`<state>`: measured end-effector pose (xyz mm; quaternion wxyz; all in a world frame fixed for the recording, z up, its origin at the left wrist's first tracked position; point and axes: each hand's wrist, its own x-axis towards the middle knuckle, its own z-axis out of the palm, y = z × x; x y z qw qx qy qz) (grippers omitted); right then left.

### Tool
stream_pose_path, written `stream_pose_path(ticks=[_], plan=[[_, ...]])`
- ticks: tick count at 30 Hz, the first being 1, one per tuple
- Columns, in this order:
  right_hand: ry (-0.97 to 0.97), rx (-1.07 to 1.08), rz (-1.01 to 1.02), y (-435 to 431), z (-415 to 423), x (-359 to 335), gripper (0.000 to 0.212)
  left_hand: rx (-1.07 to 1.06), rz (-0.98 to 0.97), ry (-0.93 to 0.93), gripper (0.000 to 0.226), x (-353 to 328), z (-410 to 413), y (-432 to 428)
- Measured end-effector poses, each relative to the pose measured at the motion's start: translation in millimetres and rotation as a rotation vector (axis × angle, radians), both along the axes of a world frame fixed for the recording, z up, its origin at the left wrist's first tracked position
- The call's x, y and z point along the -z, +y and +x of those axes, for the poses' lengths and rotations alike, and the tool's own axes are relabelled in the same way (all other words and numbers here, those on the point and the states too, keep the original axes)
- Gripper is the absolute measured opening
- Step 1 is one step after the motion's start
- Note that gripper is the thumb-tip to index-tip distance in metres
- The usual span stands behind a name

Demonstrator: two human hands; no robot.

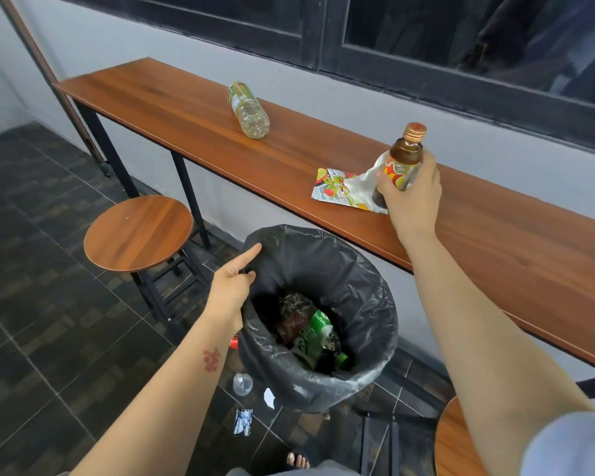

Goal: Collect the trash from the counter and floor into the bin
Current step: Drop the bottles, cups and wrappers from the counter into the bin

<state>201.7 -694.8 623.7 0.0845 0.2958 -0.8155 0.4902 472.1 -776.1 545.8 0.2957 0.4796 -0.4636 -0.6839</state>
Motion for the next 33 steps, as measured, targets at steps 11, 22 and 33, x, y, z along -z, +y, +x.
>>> stream_pose_path(ticks=[11, 22, 33], plan=[[-0.201, -0.046, -0.046, -2, 8, -4, 0.051, 0.048, -0.02, -0.026, 0.052, -4, -5, -15], [-0.234, -0.154, 0.068, -14, 24, -16, 0.06, 0.069, -0.016, -0.016, 0.051, -10, -9, -19], [-0.277, -0.245, 0.032, -1, 62, -16, 0.047, 0.056, -0.025, 0.01, 0.051, -21, 0, -18]])
